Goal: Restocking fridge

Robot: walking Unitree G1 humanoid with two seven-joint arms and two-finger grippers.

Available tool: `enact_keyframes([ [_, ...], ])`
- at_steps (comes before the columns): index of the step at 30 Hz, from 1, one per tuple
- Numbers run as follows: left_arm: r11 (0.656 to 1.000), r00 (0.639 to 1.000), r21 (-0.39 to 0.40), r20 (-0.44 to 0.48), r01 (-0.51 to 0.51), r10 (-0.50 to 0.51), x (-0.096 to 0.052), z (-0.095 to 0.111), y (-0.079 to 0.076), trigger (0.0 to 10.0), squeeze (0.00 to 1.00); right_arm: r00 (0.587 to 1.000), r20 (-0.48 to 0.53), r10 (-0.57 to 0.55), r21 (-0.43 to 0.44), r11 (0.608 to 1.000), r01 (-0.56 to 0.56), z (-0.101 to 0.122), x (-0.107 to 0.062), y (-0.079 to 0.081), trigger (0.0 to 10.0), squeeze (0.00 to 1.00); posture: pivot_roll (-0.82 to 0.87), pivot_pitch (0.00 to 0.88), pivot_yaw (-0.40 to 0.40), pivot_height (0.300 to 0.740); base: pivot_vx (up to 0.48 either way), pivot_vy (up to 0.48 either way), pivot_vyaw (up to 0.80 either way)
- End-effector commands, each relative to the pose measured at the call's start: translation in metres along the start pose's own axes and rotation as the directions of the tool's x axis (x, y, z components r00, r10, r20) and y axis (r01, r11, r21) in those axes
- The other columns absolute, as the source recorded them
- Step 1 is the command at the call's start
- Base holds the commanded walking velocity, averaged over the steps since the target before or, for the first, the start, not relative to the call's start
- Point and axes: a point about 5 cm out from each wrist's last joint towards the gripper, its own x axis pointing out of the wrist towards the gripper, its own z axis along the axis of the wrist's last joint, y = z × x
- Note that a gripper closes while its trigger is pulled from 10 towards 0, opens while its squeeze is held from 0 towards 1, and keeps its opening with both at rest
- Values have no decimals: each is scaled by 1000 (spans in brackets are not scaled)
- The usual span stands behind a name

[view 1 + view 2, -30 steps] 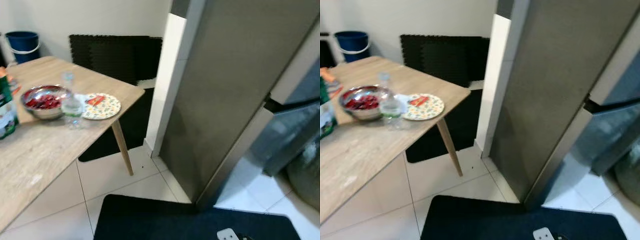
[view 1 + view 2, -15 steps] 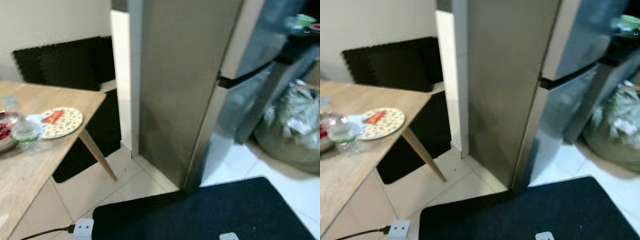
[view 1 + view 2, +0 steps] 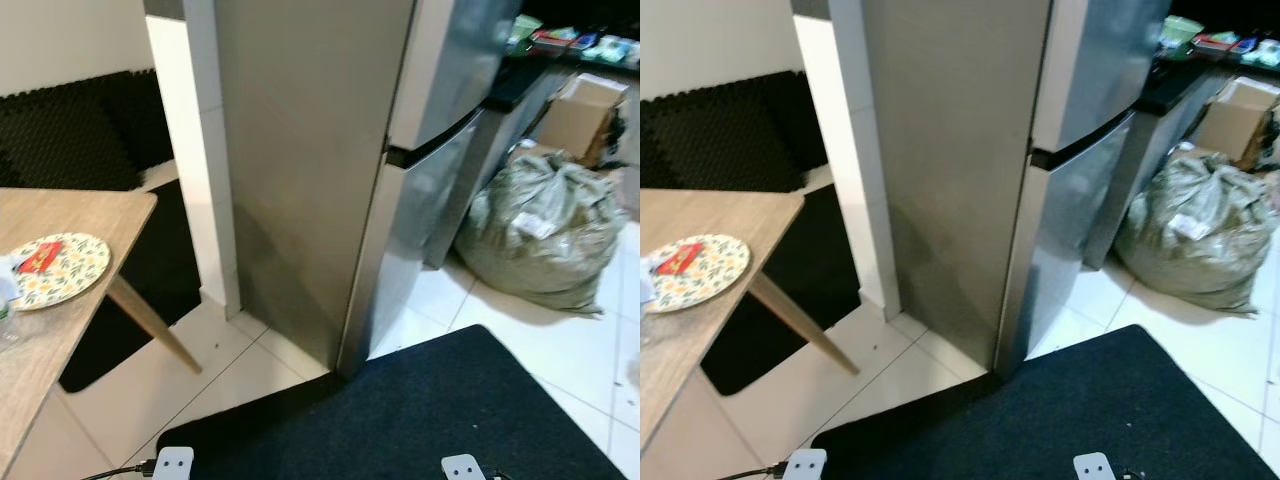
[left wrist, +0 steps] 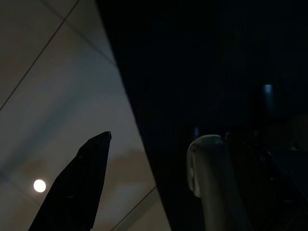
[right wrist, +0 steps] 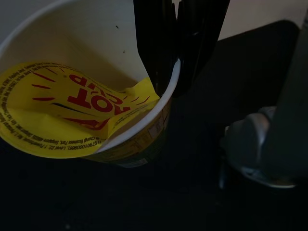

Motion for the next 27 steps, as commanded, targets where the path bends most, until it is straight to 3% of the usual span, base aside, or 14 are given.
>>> enact_keyframes([
  [1,1000,1000,-16,-8,10,-10,1,-1,-7,10000,0,1000,-10,-11,-18,1000,11,-4,-1,-6,10000,0,-14,0,-38,740,0,0,-800],
  [18,999,999,-24,7,43,-43,2,4,-14,10000,0,1000,-21,-18,-44,999,17,-10,-1,-11,10000,0,-36,0,-42,740,0,0,-800],
  [27,997,997,9,-13,77,-77,2,2,-16,10000,0,1000,-10,-14,-45,999,14,-11,-1,-11,10000,0,-47,0,-36,740,0,-243,0],
])
